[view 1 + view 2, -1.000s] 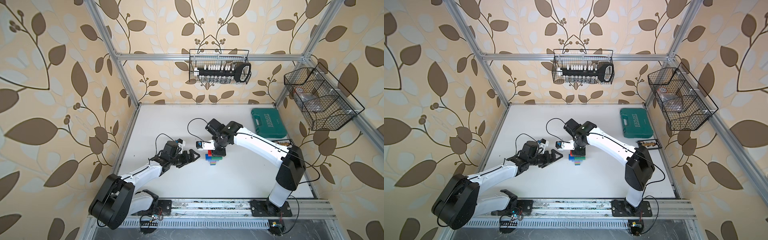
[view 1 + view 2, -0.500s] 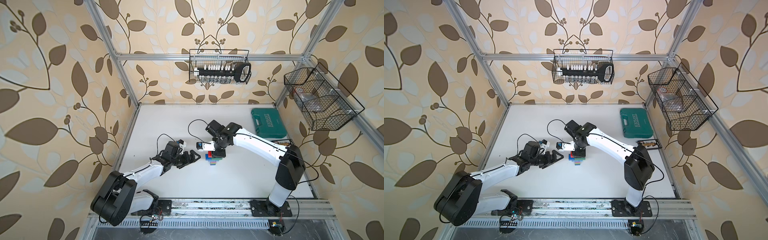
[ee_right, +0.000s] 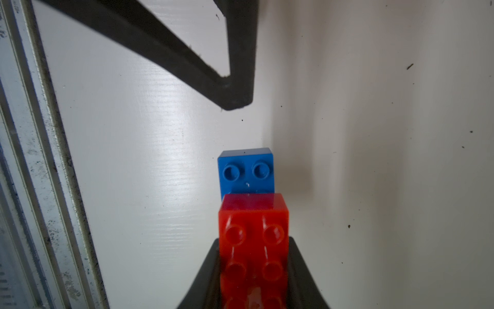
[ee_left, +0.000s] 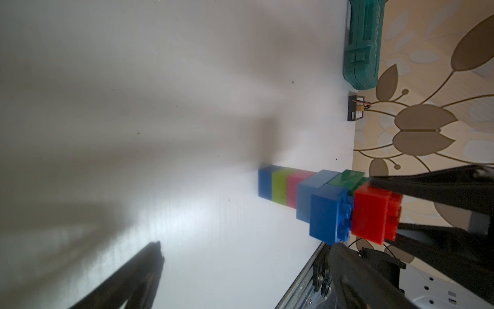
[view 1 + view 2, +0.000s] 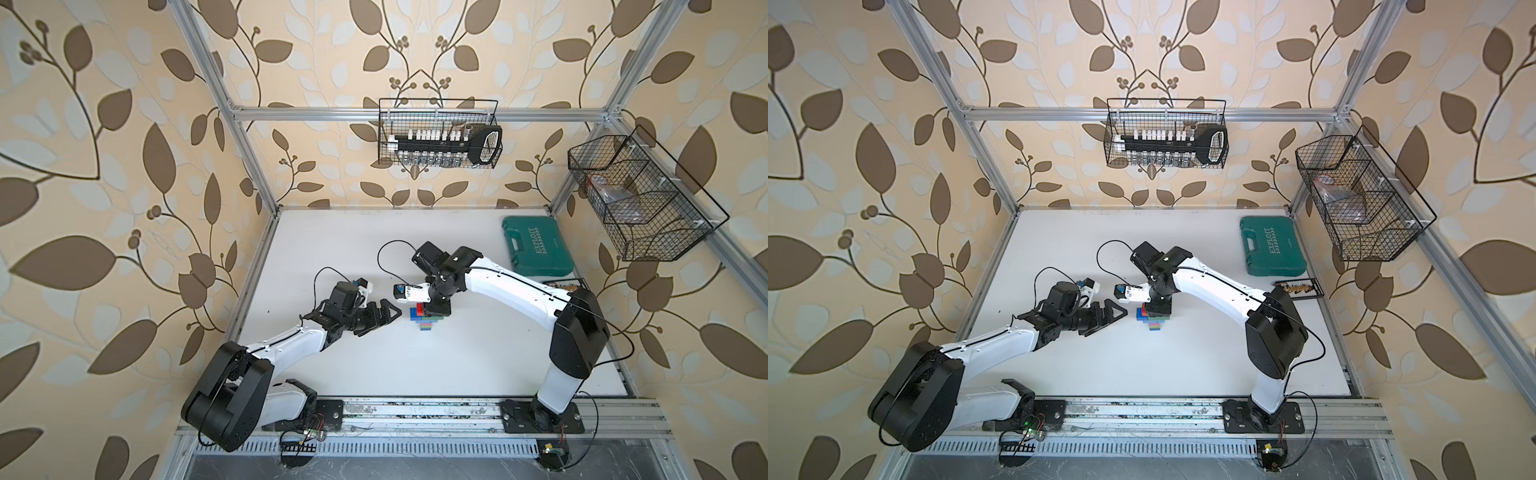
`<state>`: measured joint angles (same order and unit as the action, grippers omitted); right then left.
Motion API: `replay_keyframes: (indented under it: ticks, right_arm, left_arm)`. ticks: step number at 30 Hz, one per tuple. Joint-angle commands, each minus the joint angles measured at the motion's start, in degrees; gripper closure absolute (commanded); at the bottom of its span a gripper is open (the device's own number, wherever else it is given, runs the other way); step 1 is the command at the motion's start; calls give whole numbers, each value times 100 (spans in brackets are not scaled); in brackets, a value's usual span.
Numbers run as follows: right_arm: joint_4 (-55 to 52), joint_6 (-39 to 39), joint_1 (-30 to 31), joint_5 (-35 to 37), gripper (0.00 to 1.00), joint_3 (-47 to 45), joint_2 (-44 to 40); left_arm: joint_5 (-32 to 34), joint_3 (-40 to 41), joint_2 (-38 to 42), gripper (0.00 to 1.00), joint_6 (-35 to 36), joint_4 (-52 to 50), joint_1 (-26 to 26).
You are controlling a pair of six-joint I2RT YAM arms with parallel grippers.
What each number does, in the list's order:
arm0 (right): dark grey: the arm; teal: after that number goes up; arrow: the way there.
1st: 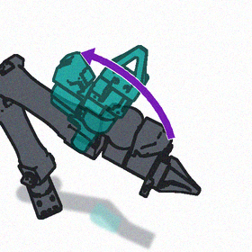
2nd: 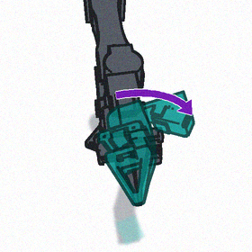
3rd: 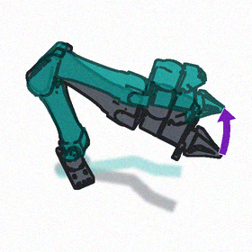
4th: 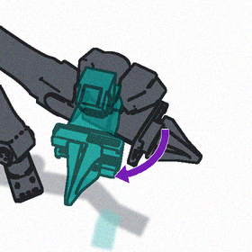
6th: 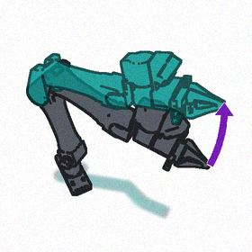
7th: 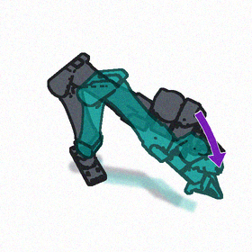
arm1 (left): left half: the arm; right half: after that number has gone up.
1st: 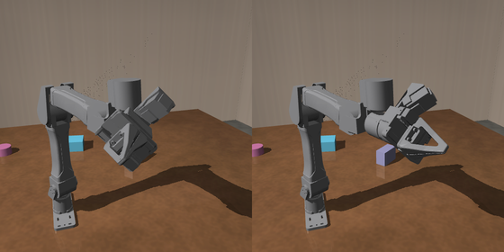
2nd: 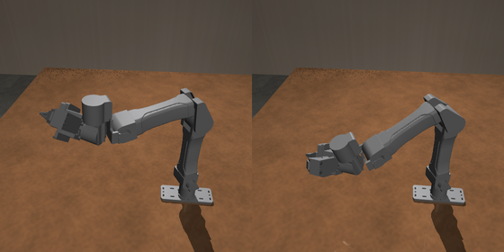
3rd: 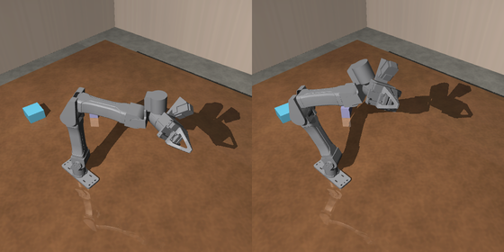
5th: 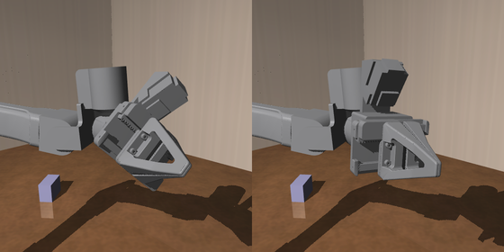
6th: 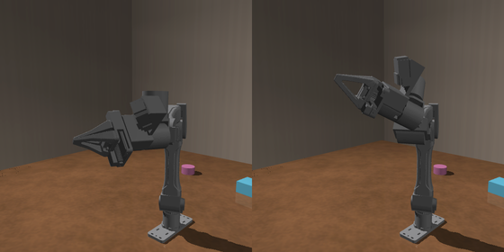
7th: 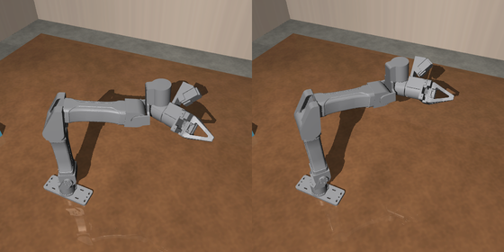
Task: Assemble a spoon with lego
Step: Assemble the lego brick with the lego brick.
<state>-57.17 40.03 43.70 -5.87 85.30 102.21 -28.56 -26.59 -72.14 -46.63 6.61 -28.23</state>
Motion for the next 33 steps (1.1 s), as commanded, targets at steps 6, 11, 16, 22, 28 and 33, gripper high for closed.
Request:
replay_keyframes:
  ticks: [6,11,16,22,28,33]
  right_arm:
    - [82,-95,-20,-48,100,-382,60]
    - [36,-75,-81,-28,100,-316,-24]
    - [81,-81,-96,-69,100,-318,-104]
    - [62,-95,-98,-65,100,-237,-122]
    - [18,-74,-99,-24,100,-232,-158]
    - [98,-127,-111,-64,100,-231,-279]
  left_arm:
    - [-14,-251,-94,1,2,103,-59]
    - [8,-302,-112,1,34,68,-104]
    - [-1,-407,-245,1,58,44,-204]
    - [24,-470,-314,1,76,7,-254]
    - [-1,-543,-433,1,112,-10,-295]
    - [-10,-619,-550,1,141,-28,-333]
